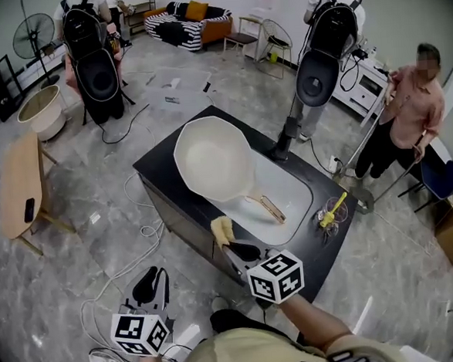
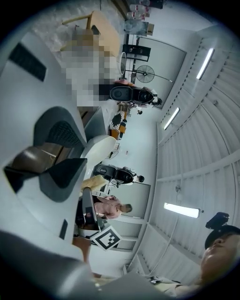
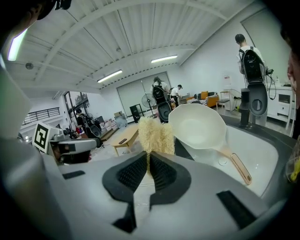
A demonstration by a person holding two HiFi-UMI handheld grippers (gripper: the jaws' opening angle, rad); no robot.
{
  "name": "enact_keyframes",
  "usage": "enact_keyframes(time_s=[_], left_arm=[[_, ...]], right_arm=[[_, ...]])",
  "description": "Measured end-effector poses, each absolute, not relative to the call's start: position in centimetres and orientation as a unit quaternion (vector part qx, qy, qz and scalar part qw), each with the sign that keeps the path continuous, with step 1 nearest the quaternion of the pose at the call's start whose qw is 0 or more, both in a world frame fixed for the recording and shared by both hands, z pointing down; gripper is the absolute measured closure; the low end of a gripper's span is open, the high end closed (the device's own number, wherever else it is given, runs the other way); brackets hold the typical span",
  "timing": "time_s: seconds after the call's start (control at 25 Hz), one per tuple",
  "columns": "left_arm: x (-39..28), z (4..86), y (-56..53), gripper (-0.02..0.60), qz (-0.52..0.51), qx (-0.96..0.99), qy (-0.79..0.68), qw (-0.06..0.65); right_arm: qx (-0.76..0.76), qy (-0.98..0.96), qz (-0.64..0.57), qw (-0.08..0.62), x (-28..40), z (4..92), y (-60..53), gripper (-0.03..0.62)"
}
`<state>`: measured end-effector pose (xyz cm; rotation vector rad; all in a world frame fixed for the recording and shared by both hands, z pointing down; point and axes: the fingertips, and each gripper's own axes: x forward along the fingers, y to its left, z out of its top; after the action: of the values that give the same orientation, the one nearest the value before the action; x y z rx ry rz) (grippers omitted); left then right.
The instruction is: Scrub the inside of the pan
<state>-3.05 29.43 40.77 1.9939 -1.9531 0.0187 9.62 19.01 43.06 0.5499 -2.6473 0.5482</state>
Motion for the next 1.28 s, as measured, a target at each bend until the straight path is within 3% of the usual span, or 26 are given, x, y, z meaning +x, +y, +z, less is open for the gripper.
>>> enact_keyframes(time_s=[0.8,1.28], left_arm=[[-5.2,41.0,11.8,0.503,0.054,0.749,-0.639,0.166],[-11.3,41.5,-1.3,0.503,0.084,0.791,-0.58,0.176]], right_arm=[[0.277,-0.917,0.239,0.16,11.3,44.4,6.1,0.562],[0.366,-0.868,0.297,0.155,6.3,46.8,-4.7,0.562]])
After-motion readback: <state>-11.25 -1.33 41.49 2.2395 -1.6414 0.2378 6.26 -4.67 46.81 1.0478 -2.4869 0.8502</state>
